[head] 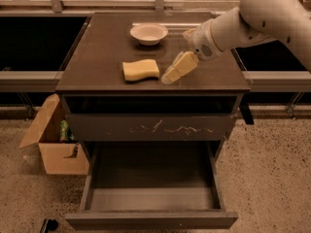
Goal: Place sponge into middle drawer
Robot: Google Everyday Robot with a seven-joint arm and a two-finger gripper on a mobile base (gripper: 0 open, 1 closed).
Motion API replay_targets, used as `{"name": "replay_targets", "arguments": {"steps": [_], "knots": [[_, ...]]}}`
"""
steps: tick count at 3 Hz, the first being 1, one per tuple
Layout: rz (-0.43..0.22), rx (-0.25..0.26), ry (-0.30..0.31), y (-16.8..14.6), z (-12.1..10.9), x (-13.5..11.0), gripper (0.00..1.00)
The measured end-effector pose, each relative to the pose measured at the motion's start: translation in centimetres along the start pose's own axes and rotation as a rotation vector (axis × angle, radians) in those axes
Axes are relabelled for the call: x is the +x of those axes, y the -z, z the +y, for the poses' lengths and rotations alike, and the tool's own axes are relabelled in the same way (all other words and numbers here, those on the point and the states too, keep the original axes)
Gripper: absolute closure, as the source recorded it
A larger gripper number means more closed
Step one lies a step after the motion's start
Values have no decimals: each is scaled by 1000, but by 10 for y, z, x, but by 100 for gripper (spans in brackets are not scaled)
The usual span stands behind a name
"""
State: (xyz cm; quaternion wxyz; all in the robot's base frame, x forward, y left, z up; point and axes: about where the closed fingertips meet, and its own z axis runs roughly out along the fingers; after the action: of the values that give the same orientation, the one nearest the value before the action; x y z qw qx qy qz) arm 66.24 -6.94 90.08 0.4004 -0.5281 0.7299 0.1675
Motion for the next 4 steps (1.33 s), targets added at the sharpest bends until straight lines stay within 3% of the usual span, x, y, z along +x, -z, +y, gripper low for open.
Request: {"name": "replay_targets", "arguments": {"steps": [1, 4], "knots": [[-19, -10, -7, -37, -10, -2, 0], [-19, -21, 22, -60, -10, -8, 0]]}}
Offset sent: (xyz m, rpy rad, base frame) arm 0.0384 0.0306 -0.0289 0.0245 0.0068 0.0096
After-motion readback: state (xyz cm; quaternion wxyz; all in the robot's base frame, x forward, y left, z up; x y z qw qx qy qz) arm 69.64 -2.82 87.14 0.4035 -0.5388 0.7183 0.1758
